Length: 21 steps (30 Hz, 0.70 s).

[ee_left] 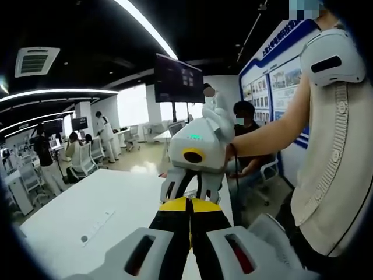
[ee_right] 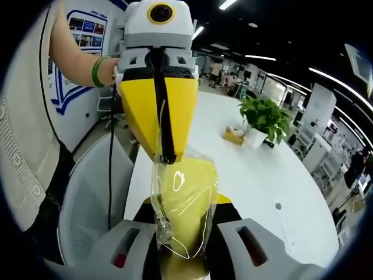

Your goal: Compare the silicone blocks by pressing each to a similar depth, holding the contact briefly, and releasing to observe deformation and rebound differences across the visible hardness samples.

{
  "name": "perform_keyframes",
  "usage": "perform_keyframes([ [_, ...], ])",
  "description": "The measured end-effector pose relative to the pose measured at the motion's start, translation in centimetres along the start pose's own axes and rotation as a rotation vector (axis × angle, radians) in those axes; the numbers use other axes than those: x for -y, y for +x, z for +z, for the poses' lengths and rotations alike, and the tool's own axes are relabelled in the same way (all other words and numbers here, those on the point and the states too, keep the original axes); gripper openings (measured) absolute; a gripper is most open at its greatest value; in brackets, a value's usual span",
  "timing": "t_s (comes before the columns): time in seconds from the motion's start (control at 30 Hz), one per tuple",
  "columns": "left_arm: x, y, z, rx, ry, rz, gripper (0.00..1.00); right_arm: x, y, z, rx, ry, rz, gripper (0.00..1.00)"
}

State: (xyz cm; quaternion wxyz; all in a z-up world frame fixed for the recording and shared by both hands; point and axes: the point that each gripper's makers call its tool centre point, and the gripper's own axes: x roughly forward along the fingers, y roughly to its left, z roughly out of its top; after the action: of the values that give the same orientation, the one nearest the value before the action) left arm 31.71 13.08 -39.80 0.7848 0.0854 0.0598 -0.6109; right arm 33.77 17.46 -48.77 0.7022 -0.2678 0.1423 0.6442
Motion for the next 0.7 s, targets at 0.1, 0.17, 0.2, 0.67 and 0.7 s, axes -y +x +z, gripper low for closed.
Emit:
perform_keyframes([
  [0.1,-0.02,0.02,-0.03,-0.001,-0.002,-0.001,0.0,0.01,0.02,-0.03,0.002,-0.004,0.001,0.14],
  [0.17,-0.02,0.04,-0.07,-0.002,-0.003,-0.001,0.0,0.08,0.04,-0.09,0.002,-0.011,-0.001,0.15],
  [0.2,-0.02,0.05,-0.07,-0.002,-0.004,-0.001,0.0,0.11,0.04,-0.1,0.003,-0.014,-0.002,0.15],
  [0.67,0.09,0.04,-0.17,-0.004,0.0,0.004,0.0,0.17,0.19,-0.14,0.005,-0.018,0.002,0.17],
  [0.7,0.13,0.04,-0.19,-0.005,-0.002,0.003,0.0,0.14,0.22,-0.16,0.005,-0.016,0.004,0.17],
])
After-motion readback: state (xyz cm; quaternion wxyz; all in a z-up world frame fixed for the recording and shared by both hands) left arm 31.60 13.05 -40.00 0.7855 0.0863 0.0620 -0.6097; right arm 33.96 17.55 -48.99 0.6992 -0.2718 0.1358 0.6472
